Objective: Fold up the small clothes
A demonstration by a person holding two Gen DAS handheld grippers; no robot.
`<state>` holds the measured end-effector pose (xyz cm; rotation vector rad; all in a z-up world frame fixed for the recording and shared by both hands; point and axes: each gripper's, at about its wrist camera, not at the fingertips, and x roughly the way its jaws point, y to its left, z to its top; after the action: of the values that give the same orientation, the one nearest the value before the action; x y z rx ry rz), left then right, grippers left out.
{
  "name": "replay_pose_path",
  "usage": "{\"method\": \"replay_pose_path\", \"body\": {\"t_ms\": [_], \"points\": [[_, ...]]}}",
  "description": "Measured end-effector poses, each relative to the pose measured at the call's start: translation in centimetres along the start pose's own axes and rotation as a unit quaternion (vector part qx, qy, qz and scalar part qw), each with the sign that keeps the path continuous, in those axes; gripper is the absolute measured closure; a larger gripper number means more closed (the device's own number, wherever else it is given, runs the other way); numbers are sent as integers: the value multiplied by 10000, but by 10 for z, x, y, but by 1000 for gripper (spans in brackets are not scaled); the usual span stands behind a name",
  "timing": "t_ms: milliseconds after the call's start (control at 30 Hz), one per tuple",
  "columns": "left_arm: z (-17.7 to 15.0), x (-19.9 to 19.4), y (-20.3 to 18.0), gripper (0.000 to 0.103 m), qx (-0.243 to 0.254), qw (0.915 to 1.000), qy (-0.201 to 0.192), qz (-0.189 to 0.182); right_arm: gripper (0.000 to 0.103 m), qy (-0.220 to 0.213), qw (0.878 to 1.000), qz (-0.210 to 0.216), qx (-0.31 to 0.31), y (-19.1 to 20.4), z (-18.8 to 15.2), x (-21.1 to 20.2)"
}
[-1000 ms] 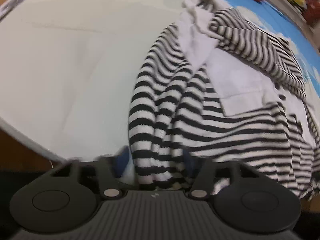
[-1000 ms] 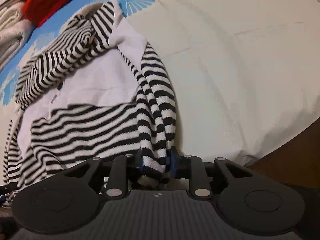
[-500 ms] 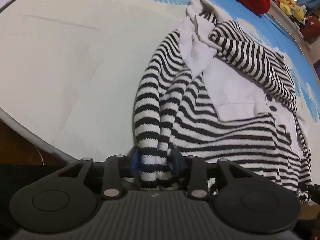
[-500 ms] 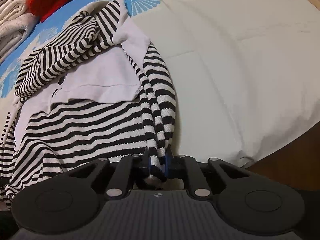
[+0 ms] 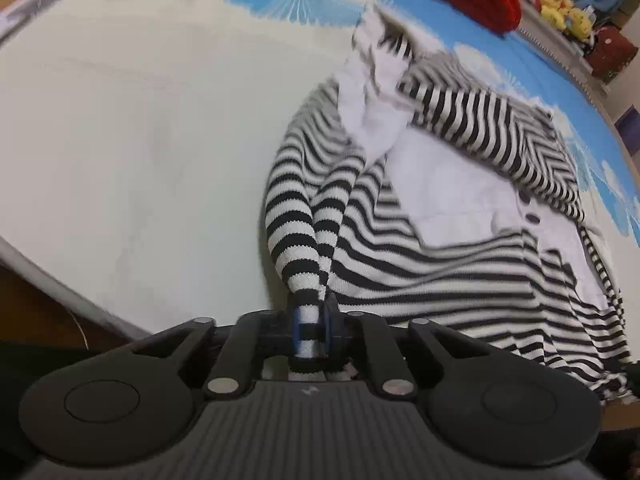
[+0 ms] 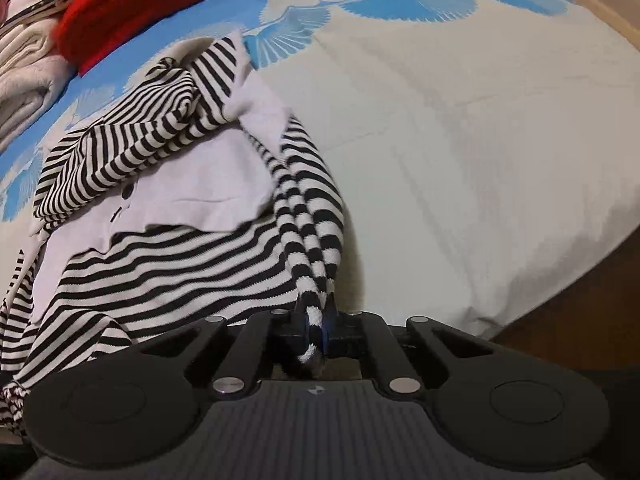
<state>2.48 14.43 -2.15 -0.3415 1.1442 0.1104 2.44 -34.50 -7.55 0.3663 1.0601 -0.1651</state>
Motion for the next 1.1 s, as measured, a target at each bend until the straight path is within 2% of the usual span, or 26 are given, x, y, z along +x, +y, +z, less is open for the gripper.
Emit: {"method": "replay_pose_path", "body": {"t_ms": [100,133,167,200,433,533,600,700,833,1000,1100], "points": [[0,6,2,74,-100,9998,129,102,92,255,9997,-38,-53,-3,-3,11],[0,6,2,74,-121,9998,122,103,88,280,9996,-69,-76,-3,-4,14],[1,6,3,74,-154,9998,120,67,79,308,9994,-131,-116,-3,-5,15],[1,6,4,74,-172,9998,125,48,77,313,9992,-170,-153,-2,-6,16],[1,11,1,74,-66,9998,136,90,77,358,9987,-153,-323,4,-9,17],[0,11,0,76,-8,9999,121,110,90,340,9985,-81,-409,7,-9,18],[0,10,-1,90,16,9999,67,77,96,269,9985,-69,-466,9,-9,16],[0,5,-3,94,103,9999,-43,17,98,139,9990,-44,-433,8,-8,12],[1,-3,-5,95,148,9996,-212,-57,99,-81,9993,40,-371,7,-4,4],[5,-24,-10,95,392,9973,-602,-145,99,-374,9984,127,-399,13,1,-11],[9,-41,-8,95,405,9959,-727,-348,99,-610,9969,295,-398,19,6,-27]]}}
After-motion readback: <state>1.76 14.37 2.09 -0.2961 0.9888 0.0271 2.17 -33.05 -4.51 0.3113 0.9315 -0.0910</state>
